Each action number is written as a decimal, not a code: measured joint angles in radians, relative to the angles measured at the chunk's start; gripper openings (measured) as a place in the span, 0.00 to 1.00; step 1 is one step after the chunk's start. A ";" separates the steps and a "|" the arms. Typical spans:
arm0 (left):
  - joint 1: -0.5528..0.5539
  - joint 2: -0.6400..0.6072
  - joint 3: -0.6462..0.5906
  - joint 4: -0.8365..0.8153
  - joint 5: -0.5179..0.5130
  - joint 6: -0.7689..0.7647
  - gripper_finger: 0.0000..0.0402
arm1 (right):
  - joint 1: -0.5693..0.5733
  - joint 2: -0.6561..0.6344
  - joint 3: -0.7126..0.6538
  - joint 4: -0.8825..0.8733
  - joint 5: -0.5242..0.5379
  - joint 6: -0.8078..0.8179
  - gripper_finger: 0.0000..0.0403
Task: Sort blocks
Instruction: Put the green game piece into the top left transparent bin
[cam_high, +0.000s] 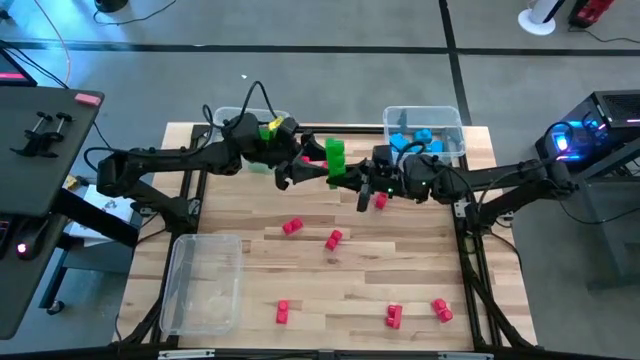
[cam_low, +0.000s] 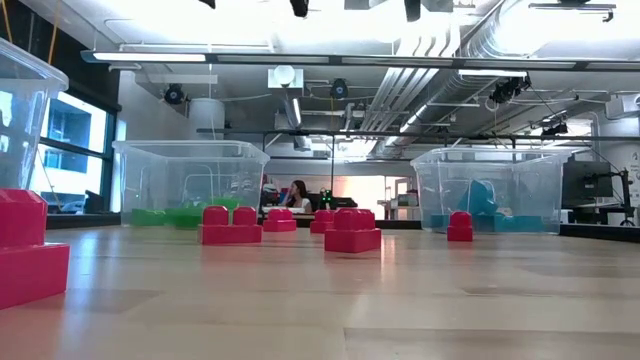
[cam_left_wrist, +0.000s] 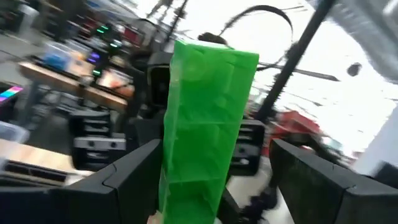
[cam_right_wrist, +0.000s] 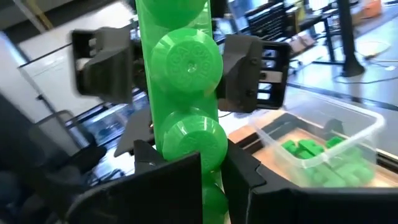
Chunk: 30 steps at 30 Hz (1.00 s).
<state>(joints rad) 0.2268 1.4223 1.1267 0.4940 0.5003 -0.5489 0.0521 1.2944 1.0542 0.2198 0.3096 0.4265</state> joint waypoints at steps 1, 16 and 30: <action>-0.008 0.000 0.000 -0.014 -0.033 0.021 0.70 | 0.000 0.003 0.000 0.003 0.014 0.005 0.00; -0.063 0.000 0.000 -0.090 -0.243 0.202 0.62 | -0.002 0.044 -0.001 0.002 -0.011 0.020 0.00; 0.089 -0.071 0.002 -0.359 -0.203 0.279 0.26 | -0.008 -0.001 -0.004 -0.025 0.025 -0.053 0.31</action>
<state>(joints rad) 0.3160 1.3512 1.1282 0.1348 0.2974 -0.2704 0.0445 1.2937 1.0504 0.1946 0.3348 0.3731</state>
